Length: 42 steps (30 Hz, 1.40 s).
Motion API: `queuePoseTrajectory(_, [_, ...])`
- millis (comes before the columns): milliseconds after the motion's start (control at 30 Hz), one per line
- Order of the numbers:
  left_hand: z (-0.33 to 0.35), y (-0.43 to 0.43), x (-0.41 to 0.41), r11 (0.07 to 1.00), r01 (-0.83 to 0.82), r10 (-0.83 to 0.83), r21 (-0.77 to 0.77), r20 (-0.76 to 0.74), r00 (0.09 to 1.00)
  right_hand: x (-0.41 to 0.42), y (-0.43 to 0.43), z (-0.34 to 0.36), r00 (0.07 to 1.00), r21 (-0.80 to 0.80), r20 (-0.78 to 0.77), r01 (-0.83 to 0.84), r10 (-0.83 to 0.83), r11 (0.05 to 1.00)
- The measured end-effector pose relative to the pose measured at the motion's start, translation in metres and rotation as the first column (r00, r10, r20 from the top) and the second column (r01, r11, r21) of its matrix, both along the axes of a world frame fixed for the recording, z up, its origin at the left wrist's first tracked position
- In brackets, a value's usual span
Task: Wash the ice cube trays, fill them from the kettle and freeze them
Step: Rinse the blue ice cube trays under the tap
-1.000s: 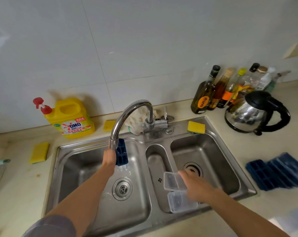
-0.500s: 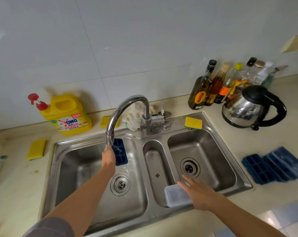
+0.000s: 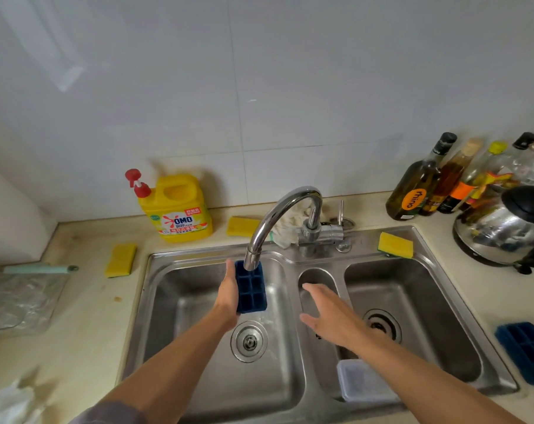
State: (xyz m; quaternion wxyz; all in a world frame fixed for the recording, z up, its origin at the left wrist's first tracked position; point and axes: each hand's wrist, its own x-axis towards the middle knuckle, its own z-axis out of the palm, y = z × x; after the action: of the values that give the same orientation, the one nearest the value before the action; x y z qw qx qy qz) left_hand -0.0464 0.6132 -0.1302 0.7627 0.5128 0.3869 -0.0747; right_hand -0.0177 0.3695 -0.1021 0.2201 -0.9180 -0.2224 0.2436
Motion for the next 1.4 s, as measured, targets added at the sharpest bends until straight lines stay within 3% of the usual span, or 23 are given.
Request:
queuePoseTrajectory(167, [0.006, -0.001, 0.002, 0.992, 0.047, -0.041, -0.12, 0.053, 0.998, 0.001, 0.058, 0.007, 0.945, 0.15, -0.27, 0.233, -0.187, 0.961])
queuePoseTrajectory(267, [0.005, -0.007, 0.004, 0.971, 0.026, -0.007, -0.239, 0.08, 0.997, -0.001, 0.074, 0.009, 0.794, 0.2, -0.549, 0.429, -0.262, 0.881])
queuePoseTrajectory(333, [0.004, -0.013, 0.007, 0.949, 0.0, 0.032, -0.314, 0.098, 0.995, 0.0, 0.079, 0.008, 0.722, 0.218, -0.637, 0.507, -0.272, 0.834])
queuePoseTrajectory(500, [0.0, -0.021, 0.011, 0.957, -0.011, 0.033, -0.291, 0.071, 0.997, 0.016, 0.075, 0.014, 0.751, 0.259, -0.544, 0.574, -0.373, 0.777])
queuePoseTrajectory(700, [-0.006, -0.01, 0.005, 0.973, 0.111, -0.108, -0.204, 0.029, 0.994, 0.042, 0.067, 0.029, 0.924, 0.229, -0.216, 0.362, -0.316, 0.903])
queuePoseTrajectory(833, [-0.004, -0.011, 0.008, 0.969, 0.122, -0.13, -0.213, -0.022, 0.991, 0.047, 0.072, 0.034, 0.959, 0.199, -0.132, 0.275, -0.252, 0.941])
queuePoseTrajectory(967, [-0.01, -0.01, 0.005, 0.973, 0.096, -0.107, -0.212, -0.044, 0.993, 0.049, 0.076, 0.031, 0.942, 0.215, -0.212, 0.306, -0.261, 0.928])
queuePoseTrajectory(1067, [-0.01, -0.004, 0.004, 0.984, 0.088, -0.094, -0.155, -0.031, 0.995, 0.048, 0.078, 0.026, 0.88, 0.215, -0.378, 0.385, -0.288, 0.897])
queuePoseTrajectory(1267, [-0.002, 0.011, 0.003, 0.983, 0.104, -0.101, 0.149, -0.028, 0.994, 0.038, 0.09, 0.003, 0.639, 0.129, -0.687, 0.575, -0.345, 0.808])
queuePoseTrajectory(1400, [0.007, 0.013, 0.0, 0.953, 0.097, -0.102, 0.287, 0.004, 0.995, 0.027, 0.109, -0.012, 0.613, 0.177, -0.695, 0.651, -0.374, 0.738])
